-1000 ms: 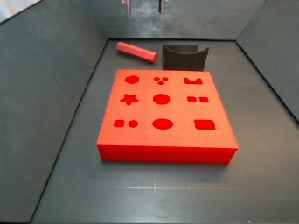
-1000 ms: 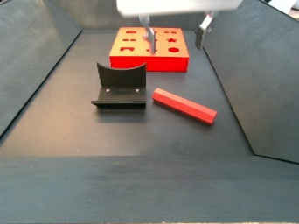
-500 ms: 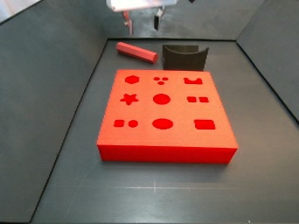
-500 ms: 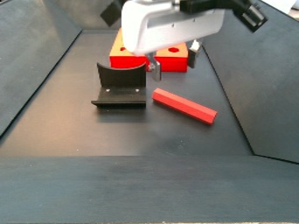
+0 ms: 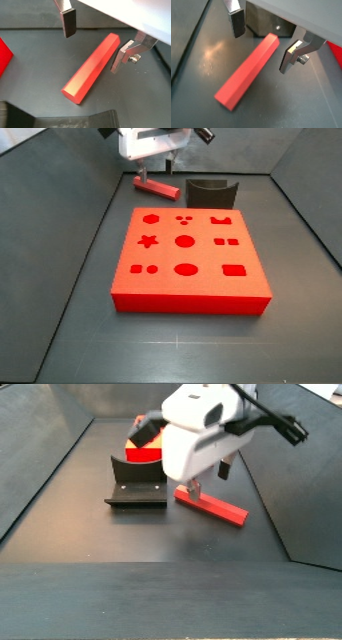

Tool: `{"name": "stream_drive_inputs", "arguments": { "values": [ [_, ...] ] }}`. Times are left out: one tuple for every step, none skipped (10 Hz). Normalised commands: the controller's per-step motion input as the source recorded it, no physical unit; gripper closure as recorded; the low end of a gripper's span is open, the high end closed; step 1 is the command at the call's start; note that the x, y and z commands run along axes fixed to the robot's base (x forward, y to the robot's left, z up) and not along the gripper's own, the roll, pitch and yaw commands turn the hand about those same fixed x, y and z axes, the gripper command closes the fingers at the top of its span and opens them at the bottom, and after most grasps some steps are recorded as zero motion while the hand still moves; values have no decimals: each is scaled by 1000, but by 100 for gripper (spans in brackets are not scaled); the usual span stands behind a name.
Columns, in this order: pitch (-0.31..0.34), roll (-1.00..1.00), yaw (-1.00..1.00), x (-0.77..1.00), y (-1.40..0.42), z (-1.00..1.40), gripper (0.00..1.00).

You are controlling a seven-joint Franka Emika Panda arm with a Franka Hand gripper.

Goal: Pick up the hexagon object. Move up. Place the hexagon object on the fixture. Regrasp the hexagon object. Move to above the board. Insert the hexagon object.
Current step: Pick up the hexagon object.

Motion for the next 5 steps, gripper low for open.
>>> {"name": "stream_drive_inputs", "arguments": {
  "values": [
    [-197, -101, 314, -157, 11, -529, 0],
    [-196, -73, 226, -83, 0, -529, 0],
    [-177, -66, 203, -89, 0, -451, 0],
    [-151, -53, 200, -94, 0, -354, 0],
    [-127, -44, 157, -74, 0, -309, 0]
  ]
}}
